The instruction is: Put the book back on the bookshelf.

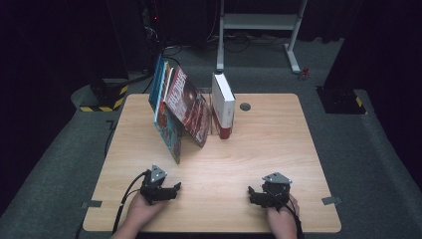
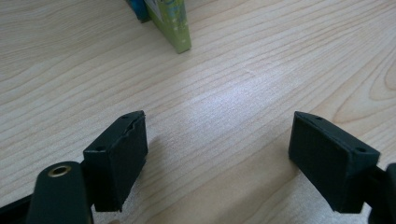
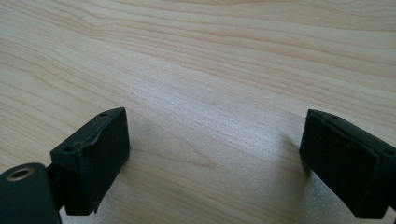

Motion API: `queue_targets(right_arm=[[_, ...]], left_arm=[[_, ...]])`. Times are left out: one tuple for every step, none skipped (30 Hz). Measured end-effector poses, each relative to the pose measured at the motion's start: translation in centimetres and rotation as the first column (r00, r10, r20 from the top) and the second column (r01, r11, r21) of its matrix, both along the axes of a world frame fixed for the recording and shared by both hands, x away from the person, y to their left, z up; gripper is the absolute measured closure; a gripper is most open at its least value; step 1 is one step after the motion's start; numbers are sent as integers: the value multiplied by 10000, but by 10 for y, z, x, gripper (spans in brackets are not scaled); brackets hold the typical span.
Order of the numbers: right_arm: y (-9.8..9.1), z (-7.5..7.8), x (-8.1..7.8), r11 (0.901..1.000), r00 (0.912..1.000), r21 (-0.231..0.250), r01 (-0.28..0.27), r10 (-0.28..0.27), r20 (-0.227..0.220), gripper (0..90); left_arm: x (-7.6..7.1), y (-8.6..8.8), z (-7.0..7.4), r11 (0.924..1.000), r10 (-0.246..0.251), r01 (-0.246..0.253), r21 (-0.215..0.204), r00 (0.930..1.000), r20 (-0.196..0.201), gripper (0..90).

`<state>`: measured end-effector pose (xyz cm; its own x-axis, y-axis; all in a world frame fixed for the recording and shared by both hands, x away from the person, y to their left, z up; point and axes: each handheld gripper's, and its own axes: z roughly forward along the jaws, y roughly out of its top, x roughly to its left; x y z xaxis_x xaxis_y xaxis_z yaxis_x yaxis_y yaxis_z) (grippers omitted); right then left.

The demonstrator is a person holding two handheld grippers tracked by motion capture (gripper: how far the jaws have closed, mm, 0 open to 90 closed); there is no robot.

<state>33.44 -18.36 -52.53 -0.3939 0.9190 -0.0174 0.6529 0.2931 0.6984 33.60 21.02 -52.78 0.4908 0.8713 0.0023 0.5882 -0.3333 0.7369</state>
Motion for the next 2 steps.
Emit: queue_targets(right_arm=[[0, 0, -1, 10000, 10000, 1, 57, -57, -4, 84], [0, 0, -1, 9999, 9999, 1, 104, -104, 1, 87]], left_arm=[[0, 0, 0, 10000, 7, -7, 1, 10000, 0, 198], [1, 0, 0, 10000, -2, 2, 74, 10000, 33, 198]])
